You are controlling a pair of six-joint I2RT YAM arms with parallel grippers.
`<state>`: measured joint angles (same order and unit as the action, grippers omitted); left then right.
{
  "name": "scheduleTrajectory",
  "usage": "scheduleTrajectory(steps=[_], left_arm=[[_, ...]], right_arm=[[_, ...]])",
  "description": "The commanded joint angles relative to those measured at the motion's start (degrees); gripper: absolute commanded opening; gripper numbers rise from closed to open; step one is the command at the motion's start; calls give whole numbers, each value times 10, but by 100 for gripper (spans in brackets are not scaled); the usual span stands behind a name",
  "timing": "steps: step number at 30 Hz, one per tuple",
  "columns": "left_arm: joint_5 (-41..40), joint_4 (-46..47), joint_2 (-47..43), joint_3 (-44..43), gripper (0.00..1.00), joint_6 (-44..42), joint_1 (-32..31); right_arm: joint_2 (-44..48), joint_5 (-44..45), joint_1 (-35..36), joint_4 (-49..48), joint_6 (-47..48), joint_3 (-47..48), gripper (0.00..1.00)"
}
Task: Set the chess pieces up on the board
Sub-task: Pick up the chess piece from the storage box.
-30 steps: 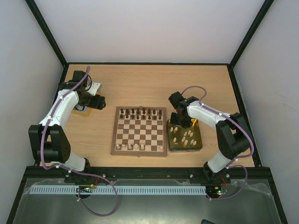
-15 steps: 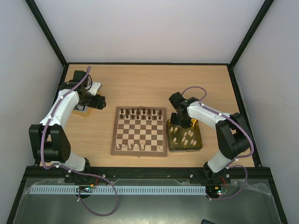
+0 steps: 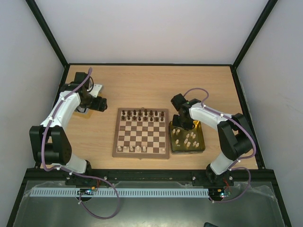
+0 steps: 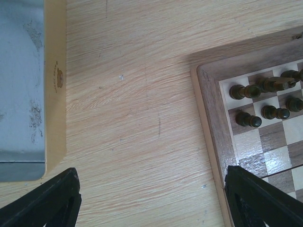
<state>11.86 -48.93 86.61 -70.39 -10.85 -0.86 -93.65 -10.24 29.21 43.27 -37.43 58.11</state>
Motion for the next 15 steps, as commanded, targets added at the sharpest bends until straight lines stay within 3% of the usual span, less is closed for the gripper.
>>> scheduleTrajectory(steps=[1,15], left_arm=[[-4,-3,-3,4,83,7,-3],[-6,-3,-5,7,85,7,-4]], right_arm=[[-6,-1,-3,-2,8,-10,30],[-23,-9,-3,-16,8,-17,27]])
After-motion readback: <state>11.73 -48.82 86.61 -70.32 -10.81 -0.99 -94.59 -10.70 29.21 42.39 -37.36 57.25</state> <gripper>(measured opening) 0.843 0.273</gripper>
